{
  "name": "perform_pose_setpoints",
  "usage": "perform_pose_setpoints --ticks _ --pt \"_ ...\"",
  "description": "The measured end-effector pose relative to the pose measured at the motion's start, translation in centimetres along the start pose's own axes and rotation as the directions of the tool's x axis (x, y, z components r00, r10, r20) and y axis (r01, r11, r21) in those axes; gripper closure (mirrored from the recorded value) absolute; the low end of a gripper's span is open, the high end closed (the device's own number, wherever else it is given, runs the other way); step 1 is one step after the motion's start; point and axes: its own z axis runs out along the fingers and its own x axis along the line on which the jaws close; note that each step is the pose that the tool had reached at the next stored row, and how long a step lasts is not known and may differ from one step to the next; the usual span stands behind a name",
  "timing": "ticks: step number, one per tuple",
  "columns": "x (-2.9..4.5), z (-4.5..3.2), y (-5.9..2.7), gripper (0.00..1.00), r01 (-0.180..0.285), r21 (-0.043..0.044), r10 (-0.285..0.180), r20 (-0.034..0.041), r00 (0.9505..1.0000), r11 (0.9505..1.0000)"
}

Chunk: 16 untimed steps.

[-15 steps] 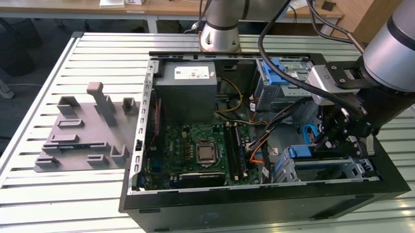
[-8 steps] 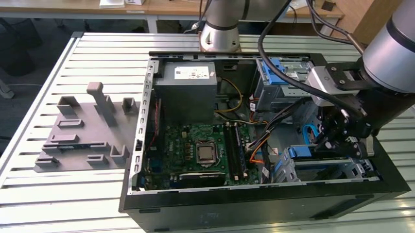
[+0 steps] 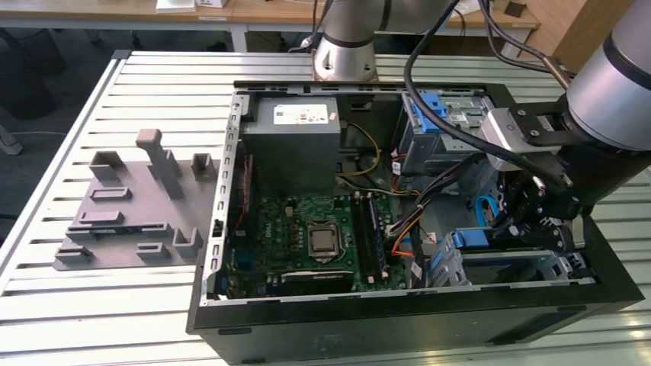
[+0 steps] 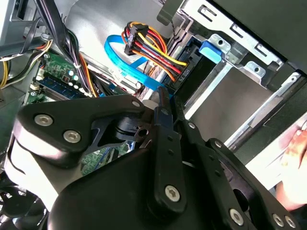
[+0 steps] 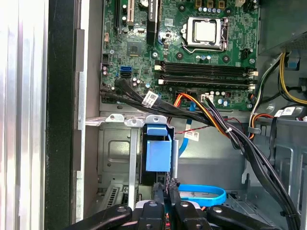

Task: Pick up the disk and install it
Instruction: 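Insert the second disk wire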

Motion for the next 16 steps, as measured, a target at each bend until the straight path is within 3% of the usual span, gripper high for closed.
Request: perform_pose_setpoints --ticks 4,5,6,14,16 --pt "0.0 0.01 0.0 0.83 0.0 0.0 0.0 0.0003 1.0 1.0" --pt "0.0 -0.01 0.0 0.76 0.0 0.0 0.0 0.0006 1.0 1.0" --pt "0.0 -0.06 0.0 0.76 0.0 0.0 0.0 0.0007 1.0 1.0" --pt "-0.08 -1.06 -0.03 0.76 0.0 0.0 0.0 0.0006 1.0 1.0" --pt "-0.1 -1.28 -0.04 0.84 0.0 0.0 0.0 0.0007 1.0 1.0"
